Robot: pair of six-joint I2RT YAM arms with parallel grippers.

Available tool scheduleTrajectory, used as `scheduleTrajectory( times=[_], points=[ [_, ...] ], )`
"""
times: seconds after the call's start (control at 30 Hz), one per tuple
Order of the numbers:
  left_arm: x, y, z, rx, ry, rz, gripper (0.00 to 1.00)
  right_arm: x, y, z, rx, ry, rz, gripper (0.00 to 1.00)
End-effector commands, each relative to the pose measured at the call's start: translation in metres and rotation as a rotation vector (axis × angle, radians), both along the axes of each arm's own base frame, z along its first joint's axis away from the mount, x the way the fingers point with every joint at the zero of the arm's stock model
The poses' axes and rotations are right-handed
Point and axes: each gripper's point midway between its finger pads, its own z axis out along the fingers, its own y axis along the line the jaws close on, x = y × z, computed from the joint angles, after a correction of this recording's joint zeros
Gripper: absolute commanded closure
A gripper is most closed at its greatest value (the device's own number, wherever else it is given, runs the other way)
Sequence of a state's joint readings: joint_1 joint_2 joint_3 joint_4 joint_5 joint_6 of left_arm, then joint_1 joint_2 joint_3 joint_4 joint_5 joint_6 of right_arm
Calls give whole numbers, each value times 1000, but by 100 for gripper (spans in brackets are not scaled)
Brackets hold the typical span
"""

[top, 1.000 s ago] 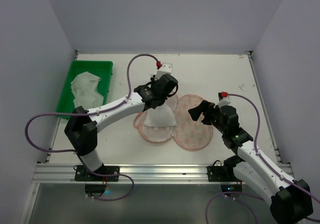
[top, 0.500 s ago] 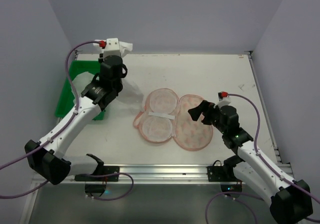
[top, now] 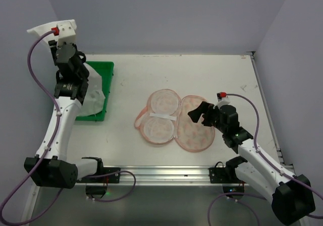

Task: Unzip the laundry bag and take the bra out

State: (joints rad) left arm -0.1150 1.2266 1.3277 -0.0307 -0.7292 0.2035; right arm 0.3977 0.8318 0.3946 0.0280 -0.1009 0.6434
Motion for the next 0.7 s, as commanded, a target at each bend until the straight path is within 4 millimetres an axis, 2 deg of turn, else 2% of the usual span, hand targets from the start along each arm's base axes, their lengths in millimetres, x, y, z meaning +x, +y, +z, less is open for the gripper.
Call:
scheduleTrajectory(
  times=[0.0,0.07,0.13,0.17,0.23,0.27,0.33,0.37,0.43,0.47,0.57,0.67],
  points=[
    [-3,35,5,80,-17,80,59,12,8,31,37,-78,23,1],
    [-5,45,-2,98,-13,114,59,11,9,32,34,-78,33,1],
    [-3,45,-8,109,5,105,59,12,9,32,29,-79,37,1],
    [-6,55,-19,110,31,131,59,12,9,31,23,-81,36,1],
    [-9,54,-28,101,39,123,59,14,9,30,16,-78,38,1],
    [-9,53,-43,101,66,119,59,14,11,32,18,-79,44,1],
    [-13,52,-53,93,76,111,59,15,12,31,20,-72,51,1],
    [-16,52,-66,91,100,113,59,15,13,31,25,-71,54,1],
    [-22,53,-72,84,95,119,59,16,16,31,31,-69,64,1],
    [-24,53,-86,83,118,119,59,16,17,31,32,-68,69,1],
    [-20,50,-105,79,148,90,59,16,18,29,30,-64,74,1],
    [-8,48,-125,67,192,78,59,16,18,30,31,-66,75,1]
  ],
)
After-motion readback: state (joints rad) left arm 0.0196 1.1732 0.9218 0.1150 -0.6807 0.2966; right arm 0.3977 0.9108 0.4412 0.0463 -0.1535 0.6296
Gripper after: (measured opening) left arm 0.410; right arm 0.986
